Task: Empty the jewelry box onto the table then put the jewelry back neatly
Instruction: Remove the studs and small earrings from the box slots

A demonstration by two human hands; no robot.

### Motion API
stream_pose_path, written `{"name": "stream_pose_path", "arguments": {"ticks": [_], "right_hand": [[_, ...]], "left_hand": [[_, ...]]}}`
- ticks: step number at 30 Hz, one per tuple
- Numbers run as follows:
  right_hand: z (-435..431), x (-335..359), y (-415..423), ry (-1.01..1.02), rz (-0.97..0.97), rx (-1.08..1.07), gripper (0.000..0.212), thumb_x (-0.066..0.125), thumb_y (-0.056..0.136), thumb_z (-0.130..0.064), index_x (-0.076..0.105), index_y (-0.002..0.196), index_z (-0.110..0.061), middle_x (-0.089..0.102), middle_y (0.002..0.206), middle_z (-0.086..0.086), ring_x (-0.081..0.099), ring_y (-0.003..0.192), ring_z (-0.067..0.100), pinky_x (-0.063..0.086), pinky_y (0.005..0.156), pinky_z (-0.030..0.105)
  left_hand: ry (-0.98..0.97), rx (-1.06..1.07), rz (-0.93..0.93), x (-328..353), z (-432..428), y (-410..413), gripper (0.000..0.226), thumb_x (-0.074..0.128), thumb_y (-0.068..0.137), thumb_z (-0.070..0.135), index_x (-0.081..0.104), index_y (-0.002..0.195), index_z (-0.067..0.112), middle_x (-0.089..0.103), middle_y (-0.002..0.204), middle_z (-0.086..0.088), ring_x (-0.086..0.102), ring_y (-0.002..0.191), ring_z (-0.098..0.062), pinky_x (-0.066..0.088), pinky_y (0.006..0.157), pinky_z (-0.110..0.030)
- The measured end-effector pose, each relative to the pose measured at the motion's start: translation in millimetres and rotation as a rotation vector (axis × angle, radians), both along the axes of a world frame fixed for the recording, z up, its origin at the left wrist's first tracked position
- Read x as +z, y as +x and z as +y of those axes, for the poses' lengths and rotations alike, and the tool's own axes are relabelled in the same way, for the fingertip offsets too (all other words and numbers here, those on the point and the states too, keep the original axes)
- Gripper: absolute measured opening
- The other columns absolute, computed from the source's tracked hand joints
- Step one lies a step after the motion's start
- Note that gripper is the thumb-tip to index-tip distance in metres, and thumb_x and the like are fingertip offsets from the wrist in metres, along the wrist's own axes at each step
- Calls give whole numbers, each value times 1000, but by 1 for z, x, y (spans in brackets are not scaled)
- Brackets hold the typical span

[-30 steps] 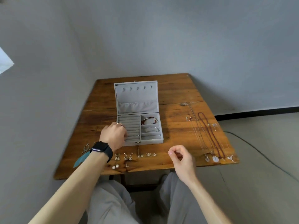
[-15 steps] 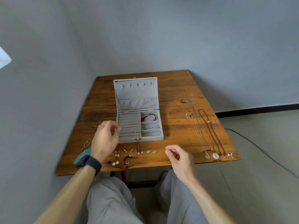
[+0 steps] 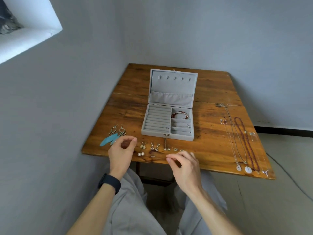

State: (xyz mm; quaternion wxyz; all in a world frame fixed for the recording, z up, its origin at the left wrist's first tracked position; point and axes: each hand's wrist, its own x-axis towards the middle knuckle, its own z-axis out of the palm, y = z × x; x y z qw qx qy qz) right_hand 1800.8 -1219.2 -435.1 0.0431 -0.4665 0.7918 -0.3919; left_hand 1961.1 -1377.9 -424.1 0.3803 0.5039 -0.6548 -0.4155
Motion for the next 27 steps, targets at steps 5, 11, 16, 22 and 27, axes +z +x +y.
{"name": "stream_pose_path", "arguments": {"ticks": [5,11,16,22,27], "right_hand": [[-10,0,1,36,-22,-40,14,77,86,-29,80,100,-27,70,93,-13,59,87,14,40,74,31],[-11,0,-2,46,-71,-26,16,79,84,-29,80,100,-28,68,87,-16,56,83,12,49,75,41],[-7,-2,-2,24,-130,-15,17,79,84,-27,79,101,-27,65,88,-17,52,85,-1,48,85,45],[5,-6,-10,-32,-137,45,19,79,83,-20,78,101,-26,64,91,-17,57,89,-1,54,80,34],[16,-10,-25,-146,-59,-34,18,68,91,-33,73,106,-23,63,104,-12,57,99,5,52,82,27]], "left_hand": [[1,-64,-31,-3,-6,5,5,73,88,35,71,91,38,68,92,23,58,93,13,45,75,-14],[0,-75,-38,-3,-7,7,7,74,87,33,71,90,39,69,90,24,58,93,13,43,74,-12],[70,-63,-7,-2,-10,8,5,75,87,34,73,91,37,69,87,28,58,92,13,43,72,-10],[-4,-113,-32,8,-1,6,9,74,88,30,71,90,38,69,89,21,60,91,8,46,69,-7],[-281,-278,-258,17,18,-8,7,74,87,31,73,94,32,59,106,17,52,102,1,44,83,-14]]}}
